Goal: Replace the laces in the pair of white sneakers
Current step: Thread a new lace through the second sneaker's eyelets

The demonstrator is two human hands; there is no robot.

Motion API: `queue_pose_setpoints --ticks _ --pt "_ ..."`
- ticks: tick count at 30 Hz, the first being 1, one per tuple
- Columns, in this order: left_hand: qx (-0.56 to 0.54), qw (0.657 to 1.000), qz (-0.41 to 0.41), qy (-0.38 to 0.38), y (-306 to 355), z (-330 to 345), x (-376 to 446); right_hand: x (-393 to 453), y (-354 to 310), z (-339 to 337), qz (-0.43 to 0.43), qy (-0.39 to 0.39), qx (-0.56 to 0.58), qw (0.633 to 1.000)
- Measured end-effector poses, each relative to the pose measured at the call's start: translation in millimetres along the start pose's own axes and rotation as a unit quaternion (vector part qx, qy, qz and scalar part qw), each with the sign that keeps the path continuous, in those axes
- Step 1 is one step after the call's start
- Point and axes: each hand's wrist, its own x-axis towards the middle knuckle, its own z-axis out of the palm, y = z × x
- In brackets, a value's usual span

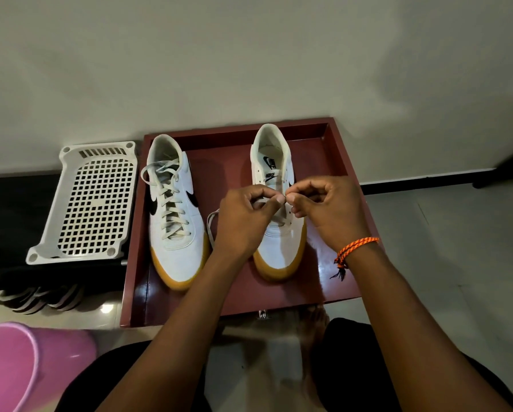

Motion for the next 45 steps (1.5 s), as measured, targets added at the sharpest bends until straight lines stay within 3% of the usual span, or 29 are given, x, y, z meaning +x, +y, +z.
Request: queue_pose_setpoints --ticks 7,11,14,21,26,31,35,45 --pt "0.112 0.994 -0.014 0.011 -0.3 6.2 -1.4 3.2 11.9 -0.7 0.032 0.021 -0.045 0.998" --pt "0.366 0.929 0.035 0.048 7.9 11.9 -11.2 5.0 21.0 -3.4 0.064 0.04 -0.068 0.995" --pt "0.422 0.902 0.061 0.064 13.0 18.0 -16.8 5.8 25.7 -0.3 0.076 0.035 -0.096 0.992" --pt "0.415 0.906 0.052 0.07 14.5 21.0 -14.1 0.0 27.7 0.4 0.103 -0.046 -0.165 0.98" --pt "0.269 0.963 0.018 0.005 -3.9 20.3 -4.9 -0.8 25.4 -1.3 0.126 -0.045 -0.16 0.978" --pt "0.172 0.985 -0.016 -0.001 -14.6 22.2 -1.4 -2.0 22.2 -5.5 0.142 -0.064 -0.131 0.979" --pt "0.141 0.989 -0.037 0.023 -20.8 28.2 -2.2 -3.8 20.9 -3.4 0.134 -0.053 -0.135 0.98" --pt "0.184 0.98 -0.058 0.05 -12.5 37.9 -7.2 -7.1 20.5 8.8 0.111 -0.019 -0.17 0.979"
